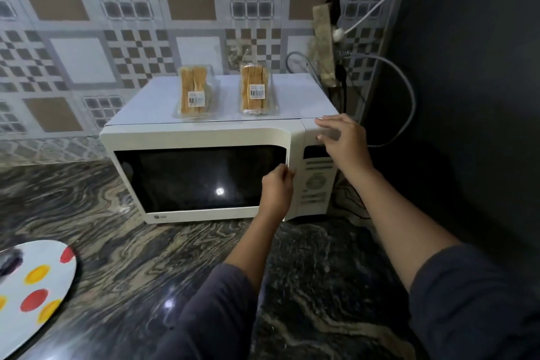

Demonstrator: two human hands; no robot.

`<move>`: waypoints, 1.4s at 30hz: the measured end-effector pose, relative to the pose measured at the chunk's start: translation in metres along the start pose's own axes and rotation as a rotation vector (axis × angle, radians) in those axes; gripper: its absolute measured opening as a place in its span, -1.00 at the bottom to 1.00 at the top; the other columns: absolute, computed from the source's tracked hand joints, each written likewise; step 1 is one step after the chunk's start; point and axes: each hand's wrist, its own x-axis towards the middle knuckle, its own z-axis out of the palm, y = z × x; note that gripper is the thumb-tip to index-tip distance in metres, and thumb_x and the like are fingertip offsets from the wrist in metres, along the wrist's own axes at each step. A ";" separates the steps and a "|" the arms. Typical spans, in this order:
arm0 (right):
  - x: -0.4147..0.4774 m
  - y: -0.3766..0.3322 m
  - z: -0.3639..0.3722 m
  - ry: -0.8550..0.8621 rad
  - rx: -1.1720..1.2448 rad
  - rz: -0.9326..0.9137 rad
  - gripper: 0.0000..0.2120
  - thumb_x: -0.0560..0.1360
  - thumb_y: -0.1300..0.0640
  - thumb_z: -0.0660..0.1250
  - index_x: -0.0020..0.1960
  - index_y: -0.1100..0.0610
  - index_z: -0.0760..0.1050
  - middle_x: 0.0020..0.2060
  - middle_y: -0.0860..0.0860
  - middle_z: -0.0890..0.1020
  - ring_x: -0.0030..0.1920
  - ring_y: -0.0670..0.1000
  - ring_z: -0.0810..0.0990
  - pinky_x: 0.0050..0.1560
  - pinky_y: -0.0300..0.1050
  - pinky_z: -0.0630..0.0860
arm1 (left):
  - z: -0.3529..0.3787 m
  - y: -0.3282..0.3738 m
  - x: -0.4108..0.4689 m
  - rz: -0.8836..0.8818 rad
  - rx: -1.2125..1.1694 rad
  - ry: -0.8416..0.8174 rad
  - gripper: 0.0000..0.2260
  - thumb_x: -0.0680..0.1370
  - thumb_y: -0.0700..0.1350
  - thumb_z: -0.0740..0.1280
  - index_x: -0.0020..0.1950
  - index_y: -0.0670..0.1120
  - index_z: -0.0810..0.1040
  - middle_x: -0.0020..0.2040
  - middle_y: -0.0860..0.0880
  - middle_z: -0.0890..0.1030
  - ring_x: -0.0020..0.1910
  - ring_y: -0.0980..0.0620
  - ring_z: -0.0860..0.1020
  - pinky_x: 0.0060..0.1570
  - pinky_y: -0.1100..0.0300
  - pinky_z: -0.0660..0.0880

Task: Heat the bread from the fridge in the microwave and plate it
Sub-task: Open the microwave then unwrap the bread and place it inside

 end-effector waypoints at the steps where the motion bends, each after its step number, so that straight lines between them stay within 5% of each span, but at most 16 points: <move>1: 0.000 -0.001 -0.001 -0.002 -0.005 0.003 -0.68 0.39 0.38 0.42 0.14 0.23 0.59 0.09 0.13 0.59 0.16 0.04 0.55 0.20 -0.38 0.31 | 0.001 0.001 -0.001 -0.001 -0.003 0.005 -0.77 0.58 -0.18 0.22 -0.28 -0.16 0.37 -0.42 0.03 0.37 -0.46 0.18 0.29 -0.40 0.24 0.18; 8: 0.001 -0.005 0.000 0.009 -0.022 0.029 -0.66 0.39 0.43 0.40 0.14 0.26 0.58 0.12 0.14 0.60 0.16 0.05 0.56 0.17 -0.41 0.31 | -0.004 0.001 -0.017 0.042 0.045 0.011 -0.72 0.59 -0.18 0.22 -0.32 -0.15 0.31 -0.44 0.00 0.37 -0.46 0.12 0.29 -0.50 0.33 0.23; 12: -0.003 -0.010 0.002 -0.020 -0.014 0.077 -0.65 0.43 0.45 0.32 0.20 0.30 0.54 0.21 0.18 0.55 0.26 0.09 0.50 0.26 -0.38 0.25 | -0.018 -0.012 -0.053 0.141 0.094 -0.004 -0.70 0.58 -0.16 0.25 -0.30 -0.27 0.34 -0.36 -0.26 0.50 -0.40 -0.07 0.41 -0.34 0.09 0.32; 16: -0.021 -0.027 0.005 -0.068 0.094 0.183 -0.64 0.51 0.26 0.29 0.29 0.29 0.47 0.34 0.16 0.45 0.41 0.08 0.34 0.40 -0.21 0.21 | -0.025 -0.004 -0.078 0.132 0.098 -0.011 -0.72 0.61 -0.12 0.20 -0.22 -0.28 0.38 -0.35 -0.19 0.45 -0.35 -0.02 0.41 -0.33 0.10 0.27; 22: -0.089 -0.081 -0.019 -0.259 0.490 0.002 -0.79 0.56 0.19 0.24 0.15 0.19 0.55 0.09 0.06 0.61 0.09 -0.08 0.54 0.05 -0.48 0.41 | -0.036 -0.010 -0.150 0.068 0.039 0.093 -0.77 0.63 -0.03 0.11 -0.20 -0.07 0.33 -0.28 0.00 0.43 -0.31 0.12 0.39 -0.33 0.28 0.26; 28: -0.160 -0.131 -0.022 -0.485 0.439 -0.236 -0.83 0.52 0.18 0.32 0.07 0.15 0.62 0.11 -0.01 0.59 0.13 -0.13 0.50 0.04 -0.59 0.33 | -0.058 -0.029 -0.223 -0.234 -0.209 0.271 -0.71 0.63 0.09 0.01 0.03 -0.01 0.45 -0.02 0.04 0.51 -0.04 0.09 0.46 0.00 0.16 0.40; 32: -0.192 -0.163 -0.011 -0.522 0.362 -0.344 -0.78 0.50 0.09 0.35 0.12 0.10 0.61 0.17 -0.01 0.59 0.23 0.00 0.47 0.29 -0.19 0.32 | -0.083 -0.040 -0.257 -0.395 -0.311 0.327 -0.53 0.62 0.17 -0.07 0.26 -0.08 0.45 0.07 0.02 0.46 0.04 0.03 0.44 0.04 0.13 0.38; 36: -0.220 -0.205 0.006 -0.531 0.278 -0.386 -0.72 0.50 -0.01 0.33 0.17 0.04 0.58 0.20 -0.06 0.56 0.23 0.02 0.40 0.18 -0.26 0.22 | -0.121 -0.054 -0.277 -0.511 -0.330 0.390 -0.33 0.50 0.38 -0.10 0.31 -0.04 0.43 0.21 -0.08 0.51 0.15 -0.09 0.50 0.20 -0.05 0.45; 42: -0.252 -0.272 0.046 -0.504 0.145 -0.432 -0.69 0.51 -0.05 0.29 0.23 -0.05 0.54 0.16 -0.15 0.54 0.13 -0.01 0.31 0.00 -0.29 0.22 | -0.196 -0.071 -0.299 -0.600 -0.395 0.471 -0.41 0.56 0.29 -0.13 0.35 0.00 0.42 0.24 -0.08 0.51 0.21 -0.12 0.48 0.24 0.00 0.40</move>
